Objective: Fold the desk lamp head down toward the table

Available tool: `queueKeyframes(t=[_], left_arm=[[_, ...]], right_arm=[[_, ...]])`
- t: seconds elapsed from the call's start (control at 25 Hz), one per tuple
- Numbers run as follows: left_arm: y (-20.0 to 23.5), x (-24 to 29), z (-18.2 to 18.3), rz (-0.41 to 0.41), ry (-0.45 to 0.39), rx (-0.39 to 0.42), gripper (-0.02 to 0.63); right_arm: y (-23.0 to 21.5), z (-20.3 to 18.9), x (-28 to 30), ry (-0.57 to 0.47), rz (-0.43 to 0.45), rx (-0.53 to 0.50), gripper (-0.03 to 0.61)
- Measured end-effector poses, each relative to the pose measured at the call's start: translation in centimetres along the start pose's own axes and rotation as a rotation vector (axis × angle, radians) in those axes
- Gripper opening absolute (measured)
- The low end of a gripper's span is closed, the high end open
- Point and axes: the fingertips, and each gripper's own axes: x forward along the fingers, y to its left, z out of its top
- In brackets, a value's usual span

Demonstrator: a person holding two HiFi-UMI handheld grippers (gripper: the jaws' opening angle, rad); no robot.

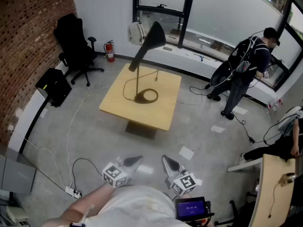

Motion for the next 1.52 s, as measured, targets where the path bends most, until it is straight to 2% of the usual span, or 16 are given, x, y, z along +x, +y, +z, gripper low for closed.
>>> queueKeyframes(t=[0.16, 0.32, 0.48, 0.72, 1.04, 1.52], left_arm=[[0.8, -1.9, 1.1, 0.032, -0.051, 0.016, 0.002], [1.9, -3.3, 3.3, 0.065, -0.116, 0.058, 0.002], [1.7, -5.6, 2.7, 0.103, -0.115, 0.028, 0.002], [3.8, -7.0, 4.4, 0.170, -0.147, 0.037, 0.002], [4.9, -6.5, 5.4, 0.209, -0.160, 0.043, 0.002], [4.9, -3.6, 7.1, 0.275, -0.176, 0.054, 0.002]], right_arm=[[1.7, 1.0, 0.6, 0.008, 0.029, -0.080, 0.012], [2.0, 1.8, 1.9, 0.005, 0.049, -0.109, 0.012], [3.9, 0.7, 1.8, 0.031, 0.062, -0.100, 0.012], [4.4, 1.5, 4.3, 0.042, 0.098, -0.112, 0.012], [3.2, 1.9, 5.1, 0.048, 0.110, -0.117, 0.012], [0.4, 3.7, 5.9, 0.048, 0.186, -0.138, 0.012]])
